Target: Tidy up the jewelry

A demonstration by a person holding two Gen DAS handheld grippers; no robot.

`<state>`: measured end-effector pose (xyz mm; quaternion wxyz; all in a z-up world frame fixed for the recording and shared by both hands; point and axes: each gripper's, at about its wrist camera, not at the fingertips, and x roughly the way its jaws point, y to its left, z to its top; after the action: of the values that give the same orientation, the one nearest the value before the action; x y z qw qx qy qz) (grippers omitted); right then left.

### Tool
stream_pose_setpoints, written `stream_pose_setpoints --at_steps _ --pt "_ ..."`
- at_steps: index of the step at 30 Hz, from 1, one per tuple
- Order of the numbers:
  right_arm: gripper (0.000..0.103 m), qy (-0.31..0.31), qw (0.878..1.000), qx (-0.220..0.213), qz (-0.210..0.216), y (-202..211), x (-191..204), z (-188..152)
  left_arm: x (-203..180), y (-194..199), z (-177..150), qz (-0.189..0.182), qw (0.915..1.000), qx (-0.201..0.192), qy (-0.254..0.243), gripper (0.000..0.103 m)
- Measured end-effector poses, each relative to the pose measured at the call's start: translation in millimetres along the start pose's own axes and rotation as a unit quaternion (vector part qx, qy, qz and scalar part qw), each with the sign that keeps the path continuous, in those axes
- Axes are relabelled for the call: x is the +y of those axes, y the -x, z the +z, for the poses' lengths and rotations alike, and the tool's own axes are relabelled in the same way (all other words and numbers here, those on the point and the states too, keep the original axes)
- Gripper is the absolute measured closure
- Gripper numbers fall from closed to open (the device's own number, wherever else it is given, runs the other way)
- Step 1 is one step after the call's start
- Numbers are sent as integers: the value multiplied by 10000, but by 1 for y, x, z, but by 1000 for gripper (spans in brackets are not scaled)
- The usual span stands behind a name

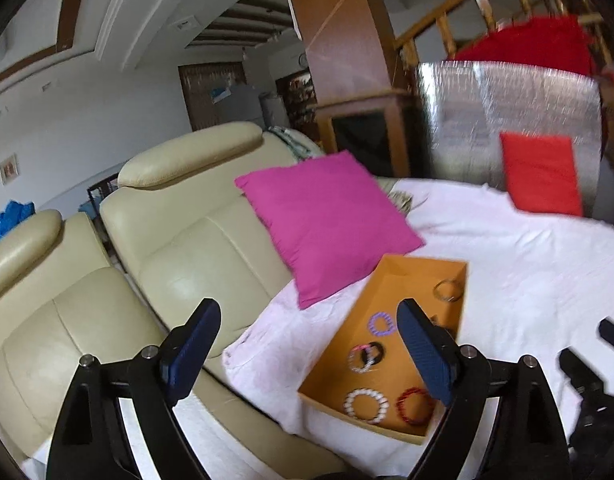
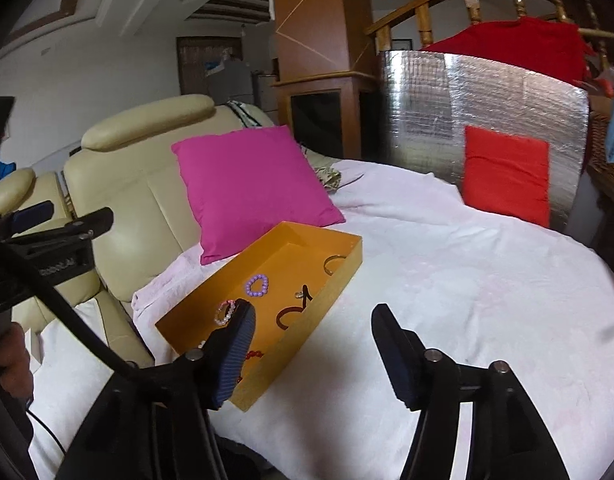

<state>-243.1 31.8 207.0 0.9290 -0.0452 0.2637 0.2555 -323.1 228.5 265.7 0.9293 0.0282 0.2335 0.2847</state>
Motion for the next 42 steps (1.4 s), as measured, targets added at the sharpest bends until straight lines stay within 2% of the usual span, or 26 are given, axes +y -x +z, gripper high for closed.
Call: stream_pose_setpoints --at_steps 3,11,21,42 --pt "36 26 9998 -15 -190 12 5 -2 7 14 3 -75 9998 -126 144 13" --pt "35 -106 9998 48 -186 29 16 -1 19 39 4 43 9987 -406 292 12" --pt "34 6 9999 85 -117 36 32 -1 26 42 1 148 9984 -372 410 12" --pt "34 -37 9999 87 -104 33 34 1 37 32 -3 133 9983 -260 496 12"
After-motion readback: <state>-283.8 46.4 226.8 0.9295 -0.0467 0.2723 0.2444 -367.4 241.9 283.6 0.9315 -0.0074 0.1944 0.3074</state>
